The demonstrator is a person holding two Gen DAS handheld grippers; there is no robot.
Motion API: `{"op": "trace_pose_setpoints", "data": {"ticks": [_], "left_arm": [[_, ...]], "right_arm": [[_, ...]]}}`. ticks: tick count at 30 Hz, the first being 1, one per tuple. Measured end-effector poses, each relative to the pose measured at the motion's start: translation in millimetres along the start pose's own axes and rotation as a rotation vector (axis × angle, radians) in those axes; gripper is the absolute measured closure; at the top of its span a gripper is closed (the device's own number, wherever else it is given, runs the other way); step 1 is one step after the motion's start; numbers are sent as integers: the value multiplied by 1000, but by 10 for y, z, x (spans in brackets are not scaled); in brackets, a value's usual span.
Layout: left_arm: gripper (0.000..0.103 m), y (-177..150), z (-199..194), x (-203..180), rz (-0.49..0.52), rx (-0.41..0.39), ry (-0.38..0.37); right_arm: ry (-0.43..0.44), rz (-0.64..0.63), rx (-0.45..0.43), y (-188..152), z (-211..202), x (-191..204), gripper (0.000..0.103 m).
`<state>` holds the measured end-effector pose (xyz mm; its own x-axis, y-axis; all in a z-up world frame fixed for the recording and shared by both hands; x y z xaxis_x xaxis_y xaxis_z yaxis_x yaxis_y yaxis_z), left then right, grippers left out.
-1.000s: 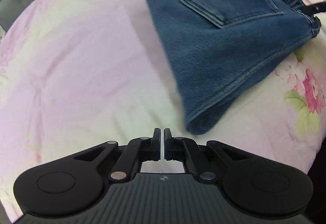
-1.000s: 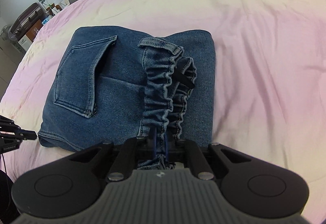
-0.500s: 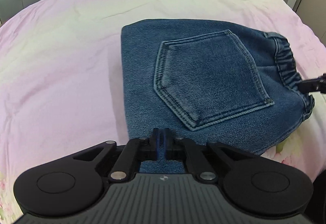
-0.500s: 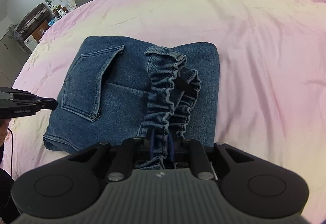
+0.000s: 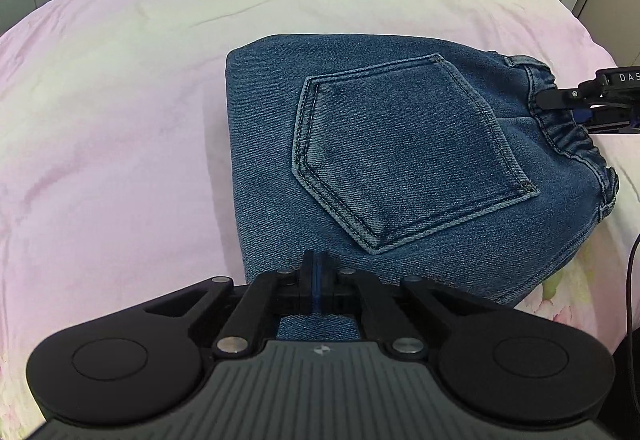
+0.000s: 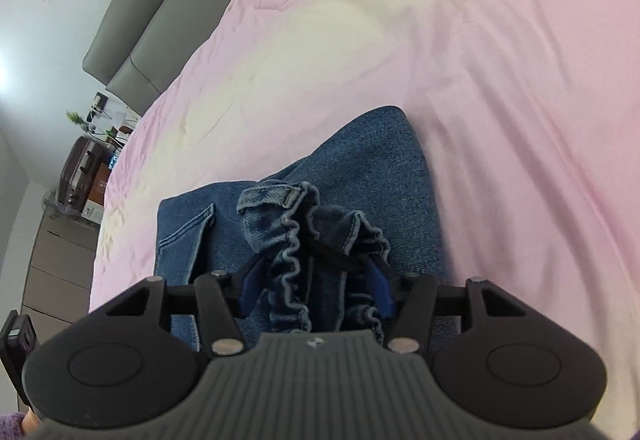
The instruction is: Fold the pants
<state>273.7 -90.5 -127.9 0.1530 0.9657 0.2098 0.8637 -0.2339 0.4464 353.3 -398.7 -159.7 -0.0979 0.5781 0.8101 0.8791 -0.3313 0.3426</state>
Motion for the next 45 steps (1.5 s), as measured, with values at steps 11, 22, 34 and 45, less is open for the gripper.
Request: {"op": "trace_pose_setpoints", "data": {"ticks": [11, 22, 34, 45], "left_arm": [[101, 50, -83, 12, -51, -47, -59], [101, 22, 146, -77, -55, -38, -90], [89, -136, -245, -57, -50, -73, -27], [88, -194, -251, -112, -3, -52, -8]], "right_arm": [[-55, -250, -61, 392, -216, 715, 93], [-245, -122, -31, 317, -7, -34, 94], [-329, -583, -15, -223, -382, 911, 73], [-440, -840, 119, -953, -141, 801, 75]]}}
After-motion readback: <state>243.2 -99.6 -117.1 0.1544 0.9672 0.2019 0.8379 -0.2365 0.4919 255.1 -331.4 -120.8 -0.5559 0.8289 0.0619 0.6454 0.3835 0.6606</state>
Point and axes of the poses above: each gripper's, at about its wrist camera, not at the fingertips, and z roughly the way its jaws point, x to its left, y to its top, the point moved 1 cm from there along z, roughly the way its jaws point, and after that the axes turned 14 degrees about y, right-handed, at the moved point
